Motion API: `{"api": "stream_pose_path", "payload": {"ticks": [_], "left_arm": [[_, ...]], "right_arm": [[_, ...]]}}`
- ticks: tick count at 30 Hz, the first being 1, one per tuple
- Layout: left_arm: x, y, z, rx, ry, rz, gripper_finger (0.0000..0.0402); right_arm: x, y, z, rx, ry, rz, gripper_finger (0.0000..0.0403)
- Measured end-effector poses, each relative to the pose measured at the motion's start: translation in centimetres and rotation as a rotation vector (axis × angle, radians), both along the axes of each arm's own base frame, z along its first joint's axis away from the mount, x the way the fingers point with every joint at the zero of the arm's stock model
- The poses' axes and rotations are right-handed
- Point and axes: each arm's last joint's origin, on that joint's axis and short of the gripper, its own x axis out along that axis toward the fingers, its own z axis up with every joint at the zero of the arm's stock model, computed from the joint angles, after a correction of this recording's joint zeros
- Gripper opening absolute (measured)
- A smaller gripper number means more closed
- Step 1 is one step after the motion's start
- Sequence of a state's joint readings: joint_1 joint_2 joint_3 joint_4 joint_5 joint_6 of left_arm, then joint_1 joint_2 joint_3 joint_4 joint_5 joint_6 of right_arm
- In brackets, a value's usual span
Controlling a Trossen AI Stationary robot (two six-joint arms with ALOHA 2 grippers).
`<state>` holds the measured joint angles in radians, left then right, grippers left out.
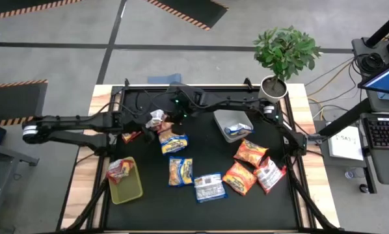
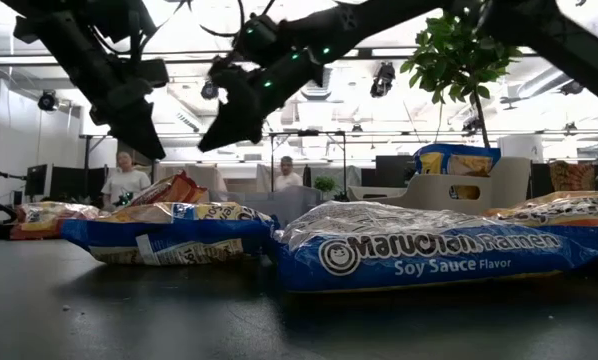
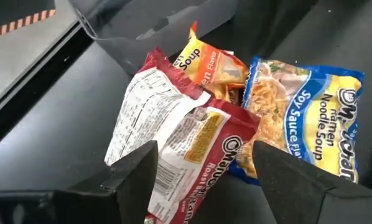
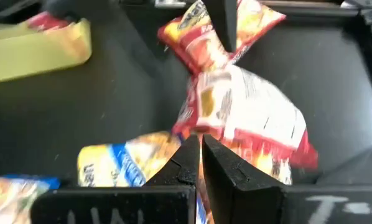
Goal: Sort Maruchan noodles
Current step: Put the red noodle pack into the yellow bin
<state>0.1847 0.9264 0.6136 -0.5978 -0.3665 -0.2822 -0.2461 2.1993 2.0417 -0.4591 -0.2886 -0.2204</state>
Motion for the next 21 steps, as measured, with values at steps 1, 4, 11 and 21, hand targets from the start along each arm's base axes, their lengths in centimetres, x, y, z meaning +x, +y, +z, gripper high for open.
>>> {"api": "stream_pose_path", "payload": {"ticks": [1,4,11,21], "left_arm": [[0.0,0.0,0.0,0.0,-0.004,0.0,0.0239],[0.2,-0.4,-0.1,-0.039,-0.001,-0.036,0.0242],[0.9,-0.8,-1.2,-0.081,0.05,-0.045,0.0299],[2.4,-0.2,-3.5,-0.024,0.159,0.109,0.0315]], "right_arm": [[-0.5,0.2,0.2,0.0,0.002,0.001,0.0008],[-2.4,0.7,0.9,-0.005,0.003,0.006,0.0008],[-7.1,2.5,1.7,-0.018,-0.133,0.005,0.0008],[-11.4,4.1,1.9,-0.064,-0.307,0.024,0.0008]]}}
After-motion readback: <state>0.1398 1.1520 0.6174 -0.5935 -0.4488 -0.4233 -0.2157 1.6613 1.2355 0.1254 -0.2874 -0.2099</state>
